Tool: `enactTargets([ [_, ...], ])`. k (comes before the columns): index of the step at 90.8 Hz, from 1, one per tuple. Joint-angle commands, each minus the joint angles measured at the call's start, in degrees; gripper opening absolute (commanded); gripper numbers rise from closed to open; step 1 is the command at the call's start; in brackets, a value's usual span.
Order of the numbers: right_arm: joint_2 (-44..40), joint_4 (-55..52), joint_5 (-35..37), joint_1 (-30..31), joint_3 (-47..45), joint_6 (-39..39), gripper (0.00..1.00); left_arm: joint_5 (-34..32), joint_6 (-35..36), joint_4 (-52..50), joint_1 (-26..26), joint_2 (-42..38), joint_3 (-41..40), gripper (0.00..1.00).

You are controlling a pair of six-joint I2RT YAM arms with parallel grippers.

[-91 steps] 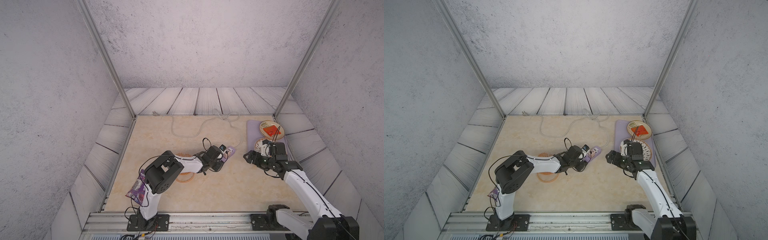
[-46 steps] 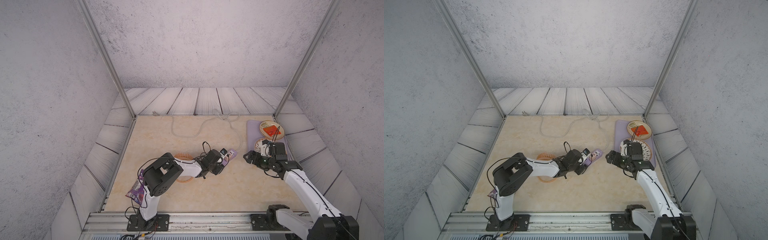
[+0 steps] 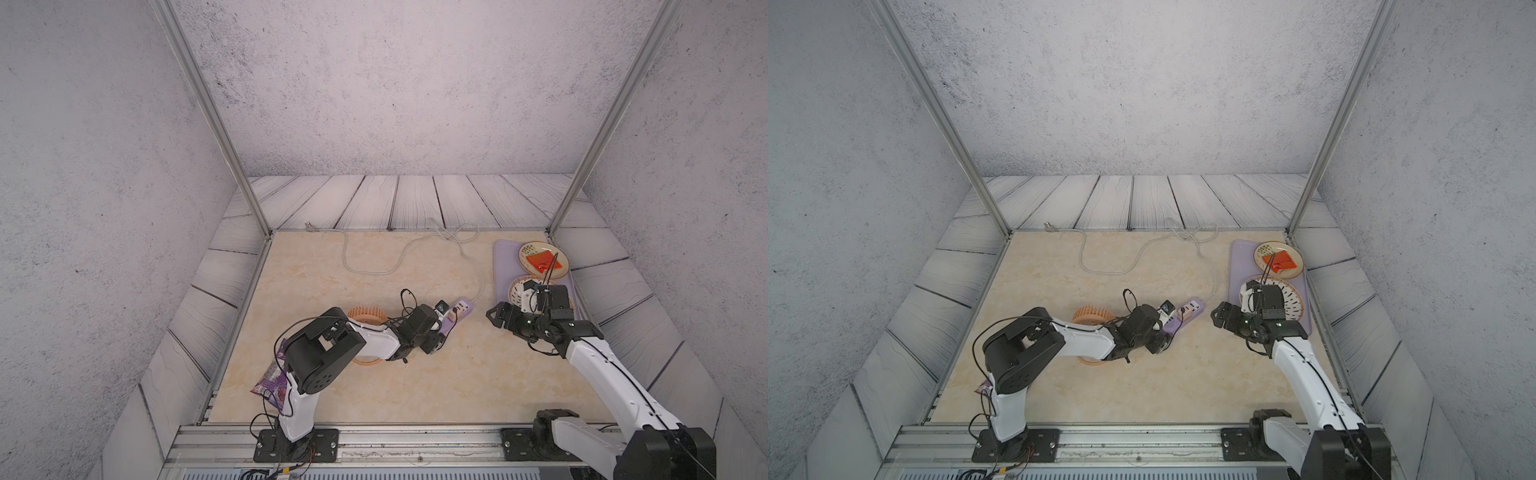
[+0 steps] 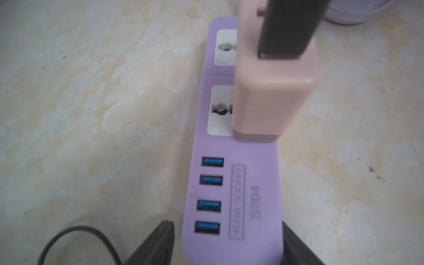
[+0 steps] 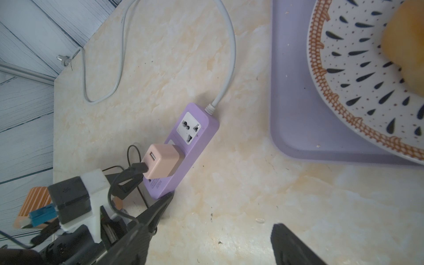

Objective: Unplug the desk fan from the power strip
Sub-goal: Adjust the socket at the center of the board.

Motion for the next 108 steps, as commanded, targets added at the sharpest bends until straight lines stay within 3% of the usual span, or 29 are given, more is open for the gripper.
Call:
enactTargets([
  [1,-0.2,-0.5,0.7,0.2,-0.9,-0.9,0.89,-4.4,-0.7,1.2,0.0,-1.7,-1.7,0.7],
  [22,0.6,-0.2,-0.3,0.0,-0.9,-0.9,0.89,-4.7,0.3,2.5,0.1,-2.3,-2.4,0.73],
  [60,1.6,0.5,-1.6,0.1,-1.4,-0.9,0.89,0.9,1.9,11.6,1.2,-0.3,-4.5,0.74],
  [98,2.6,0.5,-1.9,0.1,-0.8,-1.1,0.89,2.9,2.9,13.5,1.7,1.5,-4.8,0.69],
  [108,2.7,0.5,-1.9,0.1,-0.8,-1.1,0.89,2.9,2.8,13.5,1.8,1.6,-4.9,0.62],
])
